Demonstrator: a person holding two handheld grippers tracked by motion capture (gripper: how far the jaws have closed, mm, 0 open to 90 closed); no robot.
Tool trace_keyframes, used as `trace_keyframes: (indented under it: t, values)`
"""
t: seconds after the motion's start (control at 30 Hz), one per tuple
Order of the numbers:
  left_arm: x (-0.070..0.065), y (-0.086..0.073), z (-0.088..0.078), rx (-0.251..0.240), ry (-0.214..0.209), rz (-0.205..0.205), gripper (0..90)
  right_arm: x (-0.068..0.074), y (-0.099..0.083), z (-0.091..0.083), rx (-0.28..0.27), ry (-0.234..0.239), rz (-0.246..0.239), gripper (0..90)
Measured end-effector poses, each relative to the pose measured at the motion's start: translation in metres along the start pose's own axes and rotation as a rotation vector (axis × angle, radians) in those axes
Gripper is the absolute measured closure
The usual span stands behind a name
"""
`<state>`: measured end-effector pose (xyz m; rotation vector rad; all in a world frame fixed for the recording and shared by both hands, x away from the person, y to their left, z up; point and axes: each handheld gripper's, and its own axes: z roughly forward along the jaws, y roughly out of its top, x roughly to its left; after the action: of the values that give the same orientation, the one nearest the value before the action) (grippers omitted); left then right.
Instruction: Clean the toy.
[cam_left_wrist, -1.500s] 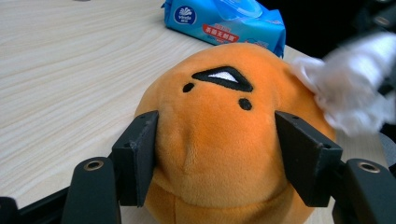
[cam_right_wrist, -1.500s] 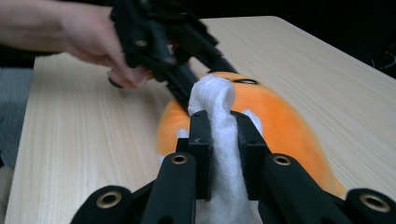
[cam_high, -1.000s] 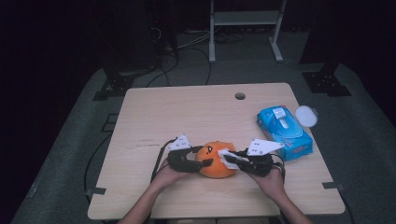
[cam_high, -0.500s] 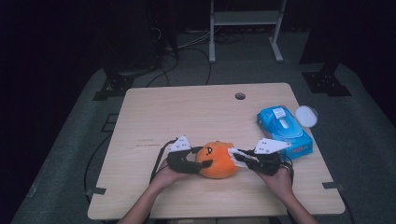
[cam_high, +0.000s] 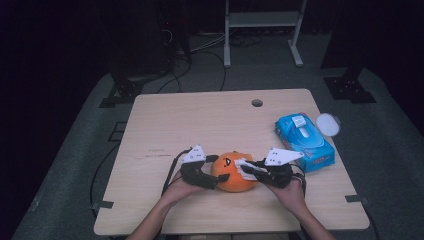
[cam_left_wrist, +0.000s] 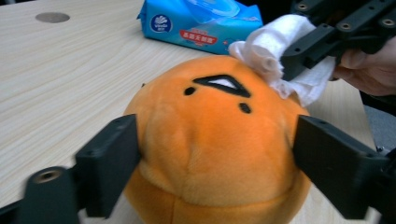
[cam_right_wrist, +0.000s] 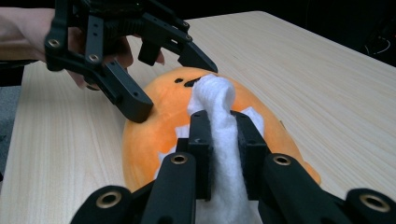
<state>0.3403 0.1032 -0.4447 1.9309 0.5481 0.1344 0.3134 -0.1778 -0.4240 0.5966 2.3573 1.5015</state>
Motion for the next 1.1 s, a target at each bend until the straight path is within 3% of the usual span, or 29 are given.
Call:
trace_keyframes:
  t: [0.07,0.17,0.23,0.33,0.4,0.57,0.7,0.77,0.83,0.93,0.97,1.1]
  values:
    - [0.002,-0.001,0.000,0.002,-0.010,-0.022,11.9,0.000,0.000,0.000,0.003,-0.001,0.000,79.1]
    - [0.001,0.000,0.000,0.012,-0.020,-0.004,21.0,0.004,0.004,-0.001,-0.006,-0.011,-0.019,79.2]
    - [-0.002,0.003,0.001,0.007,-0.021,0.030,24.1,0.009,0.010,0.001,-0.019,0.006,-0.028,79.2]
    - [-0.012,0.007,0.003,0.014,-0.016,0.123,27.0,0.018,0.019,0.007,-0.021,0.029,-0.062,79.2]
    - [-0.016,0.007,0.003,0.015,-0.011,0.149,28.5,0.020,0.024,0.011,-0.018,0.033,-0.086,79.3]
    - [-0.012,0.004,0.001,0.019,-0.019,0.132,27.8,0.006,0.016,0.005,-0.006,0.005,-0.053,79.4]
    - [-0.004,0.006,0.002,0.005,0.003,0.044,11.1,-0.005,0.005,-0.005,0.013,-0.025,-0.006,79.4]
    - [-0.002,0.005,0.003,0.008,-0.018,0.019,12.6,-0.007,0.002,-0.007,0.010,-0.023,0.005,79.4]
    - [-0.004,0.005,0.003,0.010,-0.022,0.038,20.7,-0.007,0.004,-0.007,0.010,-0.023,0.006,79.4]
    - [-0.007,0.008,0.002,0.005,-0.019,0.061,25.2,-0.001,0.014,-0.007,-0.010,0.003,-0.011,79.4]
    - [-0.012,0.010,0.003,0.002,-0.018,0.107,26.1,0.002,0.018,-0.005,-0.014,0.023,-0.016,79.4]
    - [-0.025,0.012,0.006,0.011,-0.020,0.211,28.3,0.015,0.032,0.008,-0.019,0.075,-0.069,79.4]
